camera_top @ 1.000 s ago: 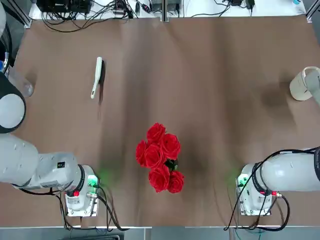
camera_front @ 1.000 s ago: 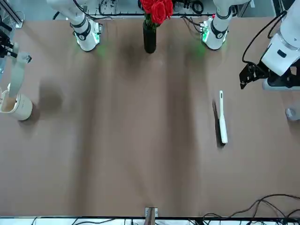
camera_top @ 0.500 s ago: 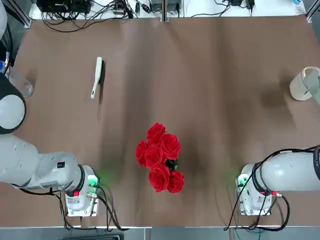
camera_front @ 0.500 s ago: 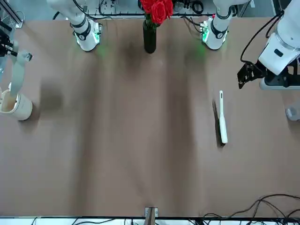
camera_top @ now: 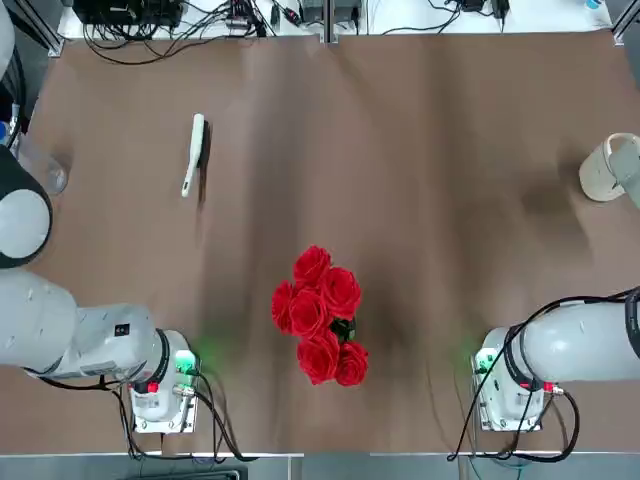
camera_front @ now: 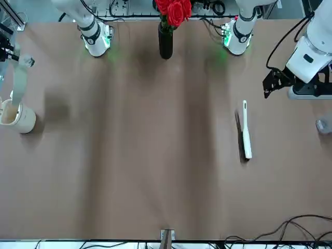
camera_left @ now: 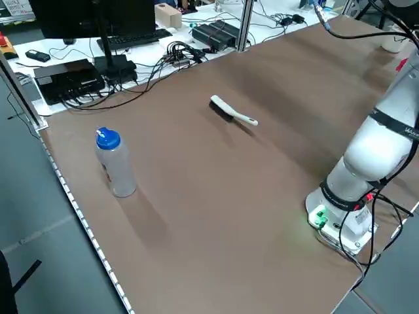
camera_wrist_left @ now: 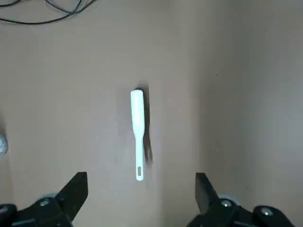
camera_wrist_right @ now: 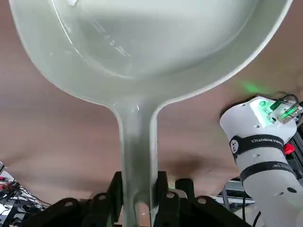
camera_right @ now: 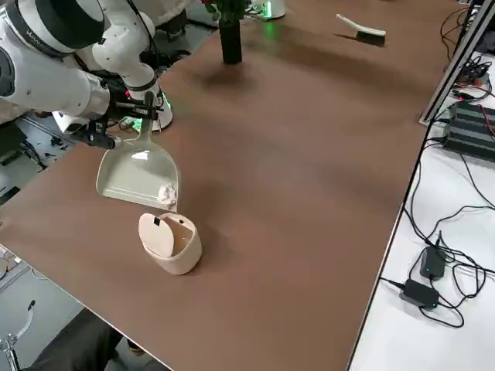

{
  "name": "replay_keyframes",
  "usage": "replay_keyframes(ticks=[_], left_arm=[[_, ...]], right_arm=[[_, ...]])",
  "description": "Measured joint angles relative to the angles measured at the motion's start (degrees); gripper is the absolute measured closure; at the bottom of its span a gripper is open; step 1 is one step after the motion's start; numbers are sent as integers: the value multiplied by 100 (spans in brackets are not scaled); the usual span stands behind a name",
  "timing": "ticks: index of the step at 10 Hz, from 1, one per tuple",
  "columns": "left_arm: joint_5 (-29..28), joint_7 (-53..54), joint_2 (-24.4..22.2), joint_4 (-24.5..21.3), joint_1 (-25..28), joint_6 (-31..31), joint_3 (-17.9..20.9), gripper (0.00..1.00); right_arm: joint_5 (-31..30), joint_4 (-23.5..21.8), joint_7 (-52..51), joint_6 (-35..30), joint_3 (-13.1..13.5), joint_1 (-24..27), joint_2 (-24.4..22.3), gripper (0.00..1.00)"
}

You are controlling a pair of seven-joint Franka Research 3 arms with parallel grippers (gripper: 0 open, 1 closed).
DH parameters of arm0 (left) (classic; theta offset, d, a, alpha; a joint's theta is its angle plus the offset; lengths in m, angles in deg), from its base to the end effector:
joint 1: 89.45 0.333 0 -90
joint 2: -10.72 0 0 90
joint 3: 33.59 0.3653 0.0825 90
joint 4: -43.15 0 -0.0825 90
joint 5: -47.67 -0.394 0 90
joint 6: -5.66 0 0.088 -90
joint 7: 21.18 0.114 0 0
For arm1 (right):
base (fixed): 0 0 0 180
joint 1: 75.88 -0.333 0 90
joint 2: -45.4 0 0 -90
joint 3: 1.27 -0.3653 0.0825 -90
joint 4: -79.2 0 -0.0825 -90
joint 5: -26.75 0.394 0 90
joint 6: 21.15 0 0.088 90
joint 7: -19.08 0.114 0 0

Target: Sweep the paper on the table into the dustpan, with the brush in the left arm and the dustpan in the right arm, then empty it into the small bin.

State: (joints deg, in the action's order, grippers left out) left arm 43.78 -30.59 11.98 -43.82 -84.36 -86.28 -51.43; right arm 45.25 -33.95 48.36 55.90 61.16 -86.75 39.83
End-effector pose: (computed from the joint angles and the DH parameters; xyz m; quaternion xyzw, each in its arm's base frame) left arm 0.5646 -0.1176 0.6838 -0.9986 0.0290 -0.0381 0.0237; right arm 0.3179 -0.3561 0.5061 -0.7152 0.6058 0.2408 0.2519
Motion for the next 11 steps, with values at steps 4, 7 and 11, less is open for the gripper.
replay_keyframes(ticks=[4,7,11], left_arm=[[-46,0,0,0,0,0,-3,0],[-47,0,0,0,0,0,-4,0],[-48,0,0,0,0,0,-4,0]], right_arm=[[0,84,-64,0,18,14,3,67],[0,137,-221,0,20,21,19,67],[0,283,-526,1,23,96,362,67]])
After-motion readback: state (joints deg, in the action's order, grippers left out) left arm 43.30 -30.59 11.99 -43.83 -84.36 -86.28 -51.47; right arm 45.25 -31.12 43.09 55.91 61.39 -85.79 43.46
